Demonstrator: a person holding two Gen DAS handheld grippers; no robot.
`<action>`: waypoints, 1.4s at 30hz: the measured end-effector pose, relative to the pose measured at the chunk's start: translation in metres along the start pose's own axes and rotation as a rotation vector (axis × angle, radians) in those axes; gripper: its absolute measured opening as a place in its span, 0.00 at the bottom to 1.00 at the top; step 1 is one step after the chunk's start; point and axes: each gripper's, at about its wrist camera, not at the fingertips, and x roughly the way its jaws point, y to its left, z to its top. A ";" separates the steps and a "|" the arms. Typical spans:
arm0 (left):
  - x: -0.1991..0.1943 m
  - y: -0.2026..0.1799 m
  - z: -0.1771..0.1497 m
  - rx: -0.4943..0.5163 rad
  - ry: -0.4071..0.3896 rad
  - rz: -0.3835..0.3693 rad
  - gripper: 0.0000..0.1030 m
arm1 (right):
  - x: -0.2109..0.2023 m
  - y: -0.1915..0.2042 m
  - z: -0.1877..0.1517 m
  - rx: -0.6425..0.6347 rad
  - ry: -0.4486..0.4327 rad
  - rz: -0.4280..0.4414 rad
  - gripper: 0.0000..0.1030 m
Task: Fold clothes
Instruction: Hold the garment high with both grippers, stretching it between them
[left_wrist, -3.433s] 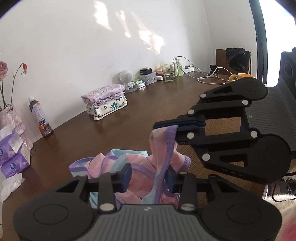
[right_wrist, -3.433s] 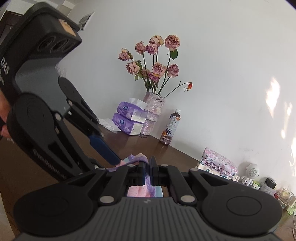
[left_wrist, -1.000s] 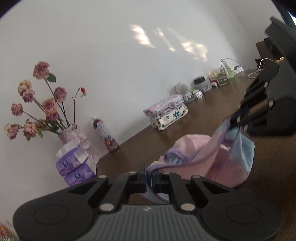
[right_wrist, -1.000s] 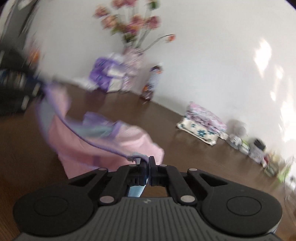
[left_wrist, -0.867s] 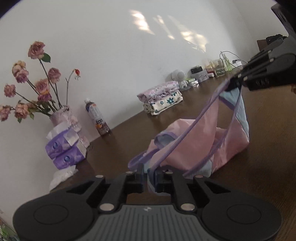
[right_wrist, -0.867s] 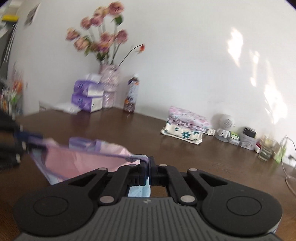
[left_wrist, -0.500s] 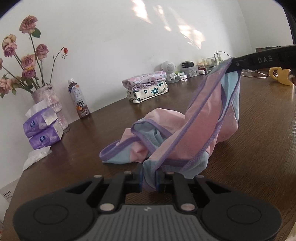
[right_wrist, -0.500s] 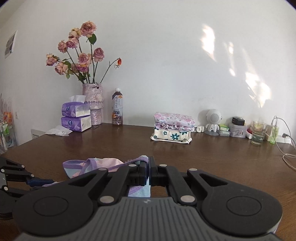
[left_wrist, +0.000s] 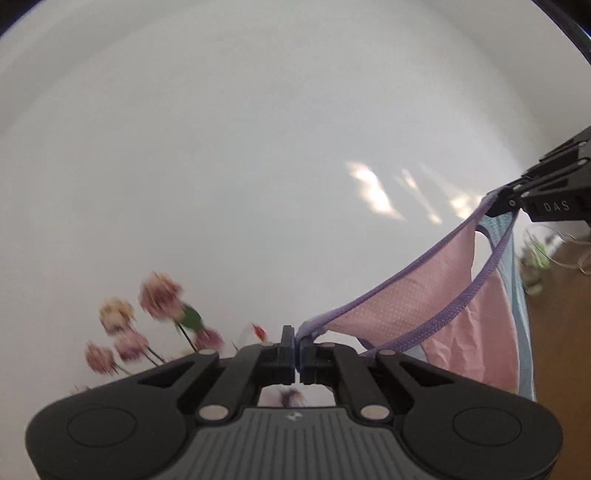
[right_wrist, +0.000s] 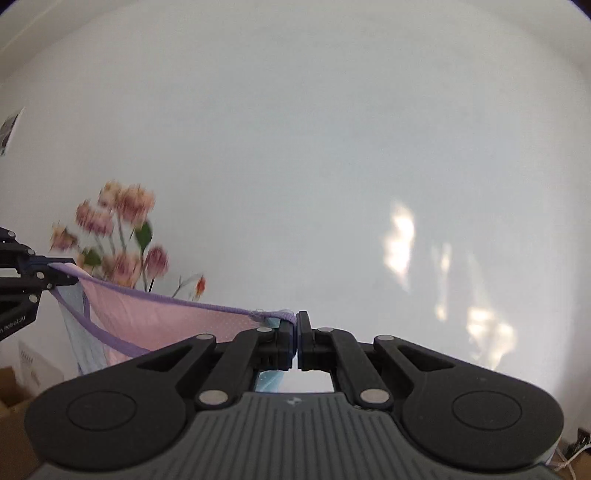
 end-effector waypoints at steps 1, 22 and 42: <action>0.006 0.014 0.023 -0.006 -0.022 0.033 0.01 | 0.003 -0.003 0.025 0.000 -0.031 -0.008 0.01; 0.043 0.055 0.152 -0.012 0.010 0.227 0.02 | 0.046 0.018 0.168 -0.164 -0.091 -0.214 0.01; 0.071 0.045 0.128 -0.256 0.188 0.098 0.02 | 0.095 0.016 0.152 0.000 0.079 -0.096 0.01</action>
